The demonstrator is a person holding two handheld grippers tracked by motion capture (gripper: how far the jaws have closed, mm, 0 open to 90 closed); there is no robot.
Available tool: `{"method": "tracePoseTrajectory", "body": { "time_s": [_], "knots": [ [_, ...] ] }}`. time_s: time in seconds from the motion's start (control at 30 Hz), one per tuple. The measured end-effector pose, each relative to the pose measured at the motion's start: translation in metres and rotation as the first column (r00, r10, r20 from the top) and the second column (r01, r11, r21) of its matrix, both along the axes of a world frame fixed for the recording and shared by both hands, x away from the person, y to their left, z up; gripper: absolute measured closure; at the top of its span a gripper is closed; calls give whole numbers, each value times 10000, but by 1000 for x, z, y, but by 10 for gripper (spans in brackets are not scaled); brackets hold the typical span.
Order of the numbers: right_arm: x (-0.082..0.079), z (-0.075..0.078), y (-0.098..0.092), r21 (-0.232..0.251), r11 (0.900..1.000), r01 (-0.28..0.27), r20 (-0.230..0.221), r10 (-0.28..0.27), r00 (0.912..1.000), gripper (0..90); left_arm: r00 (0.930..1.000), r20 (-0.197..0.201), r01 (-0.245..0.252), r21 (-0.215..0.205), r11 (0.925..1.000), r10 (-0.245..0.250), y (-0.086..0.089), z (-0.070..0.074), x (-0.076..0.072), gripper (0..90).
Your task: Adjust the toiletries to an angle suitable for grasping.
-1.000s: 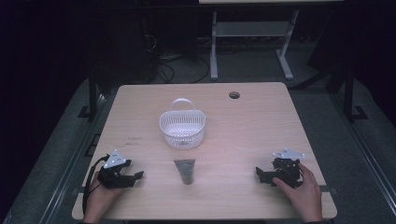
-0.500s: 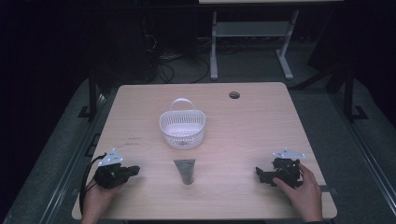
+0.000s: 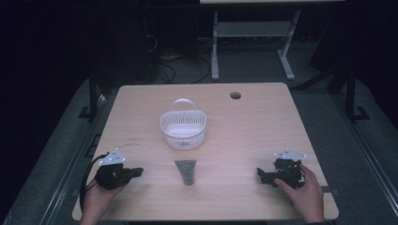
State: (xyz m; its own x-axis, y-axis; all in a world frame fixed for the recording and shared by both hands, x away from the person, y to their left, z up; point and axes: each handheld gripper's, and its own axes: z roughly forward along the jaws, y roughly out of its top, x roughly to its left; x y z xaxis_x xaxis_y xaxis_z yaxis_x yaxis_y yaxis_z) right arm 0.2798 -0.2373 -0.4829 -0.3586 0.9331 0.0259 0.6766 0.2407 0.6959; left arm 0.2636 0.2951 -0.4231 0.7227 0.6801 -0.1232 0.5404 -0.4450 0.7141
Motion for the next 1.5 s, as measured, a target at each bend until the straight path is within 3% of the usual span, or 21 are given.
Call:
{"method": "tracePoseTrajectory", "body": {
  "time_s": [0.4,0.9,1.5],
  "knots": [
    [0,0,0,9,10000,10,-7,-10,10000,0,9989,45,477,-228,9986,-476,-11,13,-3,897],
    [0,0,0,6,10000,7,-7,-7,10000,0,9976,40,698,-524,9962,-697,-25,28,-7,898],
    [0,0,0,-5,10000,-9,1,9,10000,0,9889,227,1483,-843,9853,-1469,-53,53,-10,898]
  ]
}}
